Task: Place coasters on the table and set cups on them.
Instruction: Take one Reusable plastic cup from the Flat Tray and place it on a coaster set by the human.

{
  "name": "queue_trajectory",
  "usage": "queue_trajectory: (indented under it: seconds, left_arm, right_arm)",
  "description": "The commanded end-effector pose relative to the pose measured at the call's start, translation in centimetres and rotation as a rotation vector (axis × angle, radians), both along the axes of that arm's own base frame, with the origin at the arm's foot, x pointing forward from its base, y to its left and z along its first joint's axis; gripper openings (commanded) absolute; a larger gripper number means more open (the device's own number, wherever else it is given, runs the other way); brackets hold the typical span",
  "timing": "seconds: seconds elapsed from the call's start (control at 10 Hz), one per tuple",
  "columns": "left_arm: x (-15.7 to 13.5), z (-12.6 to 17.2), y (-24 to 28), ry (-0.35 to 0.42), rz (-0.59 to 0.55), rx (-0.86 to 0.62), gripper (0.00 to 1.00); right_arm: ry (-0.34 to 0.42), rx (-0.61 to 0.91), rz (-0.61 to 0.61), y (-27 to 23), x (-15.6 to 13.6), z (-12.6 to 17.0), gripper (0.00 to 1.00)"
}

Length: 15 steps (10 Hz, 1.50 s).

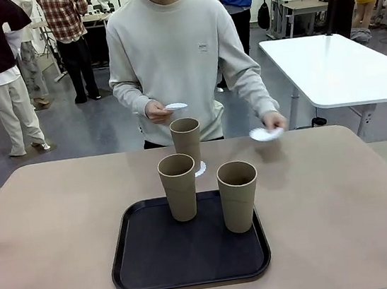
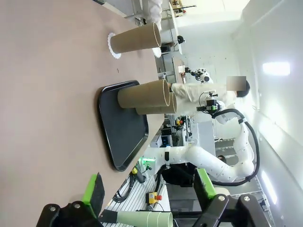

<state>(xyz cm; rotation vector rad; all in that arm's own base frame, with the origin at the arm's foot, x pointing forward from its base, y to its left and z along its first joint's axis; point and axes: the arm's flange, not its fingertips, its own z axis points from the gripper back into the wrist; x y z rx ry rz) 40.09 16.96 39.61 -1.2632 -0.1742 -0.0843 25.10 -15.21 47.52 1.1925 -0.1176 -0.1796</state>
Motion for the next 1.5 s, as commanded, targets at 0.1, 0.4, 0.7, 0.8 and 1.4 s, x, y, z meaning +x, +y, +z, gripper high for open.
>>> queue_trajectory:
  seconds: [0.1, 0.4, 0.7, 0.8, 1.4]
  left_arm:
    - [-0.11, 0.09, 0.28, -0.011, -0.013, -0.004, 1.0]
    - [-0.11, 0.09, 0.28, -0.011, -0.013, -0.004, 1.0]
    - [-0.11, 0.09, 0.28, -0.011, -0.013, -0.004, 1.0]
    - [-0.11, 0.09, 0.28, -0.011, -0.013, -0.004, 1.0]
    - [-0.11, 0.09, 0.28, -0.011, -0.013, -0.004, 1.0]
  right_arm:
    - [-0.011, 0.009, 0.004, 0.0, 0.0, 0.05, 1.0]
    - [-0.011, 0.009, 0.004, 0.0, 0.0, 0.05, 1.0]
    - [-0.011, 0.009, 0.004, 0.0, 0.0, 0.05, 1.0]
    - [-0.011, 0.009, 0.004, 0.0, 0.0, 0.05, 1.0]
    - [-0.011, 0.009, 0.004, 0.0, 0.0, 0.05, 1.0]
